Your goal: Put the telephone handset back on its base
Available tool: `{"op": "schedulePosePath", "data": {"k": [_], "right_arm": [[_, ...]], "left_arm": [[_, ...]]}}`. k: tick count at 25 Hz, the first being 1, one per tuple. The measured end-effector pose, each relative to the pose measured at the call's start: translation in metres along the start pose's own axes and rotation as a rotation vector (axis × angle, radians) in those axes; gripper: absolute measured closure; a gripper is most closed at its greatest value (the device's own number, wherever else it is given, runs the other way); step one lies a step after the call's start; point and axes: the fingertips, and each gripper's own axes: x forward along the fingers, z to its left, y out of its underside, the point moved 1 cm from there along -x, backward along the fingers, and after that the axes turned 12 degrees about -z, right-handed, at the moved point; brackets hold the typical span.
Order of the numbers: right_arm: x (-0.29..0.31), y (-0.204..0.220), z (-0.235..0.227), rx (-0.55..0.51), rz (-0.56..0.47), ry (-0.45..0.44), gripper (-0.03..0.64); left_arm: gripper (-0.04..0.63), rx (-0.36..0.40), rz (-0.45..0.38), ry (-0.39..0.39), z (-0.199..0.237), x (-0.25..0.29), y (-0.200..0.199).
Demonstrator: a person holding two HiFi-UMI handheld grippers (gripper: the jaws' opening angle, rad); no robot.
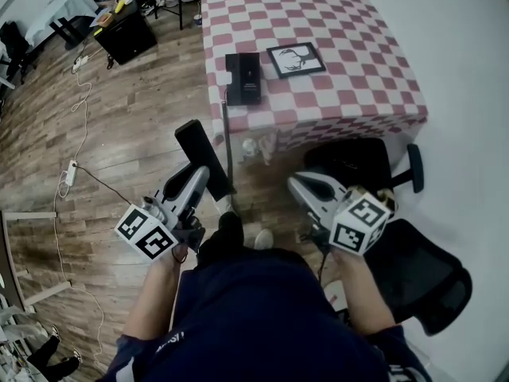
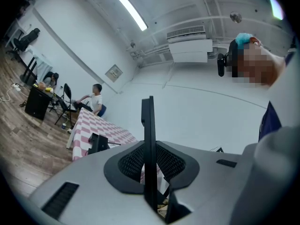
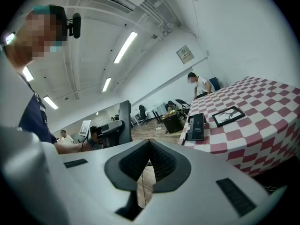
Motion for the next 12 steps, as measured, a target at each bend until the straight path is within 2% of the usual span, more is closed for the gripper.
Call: {"op": "schedulePosePath", "data": {"k": [12], "right_arm": [[0.108,-0.018,-0.036,0.022,0.047,0.038,0.603]], "left_arm": [[0.502,-0.076,0.059,0.036,0.099,0.052,-0.023]]}}
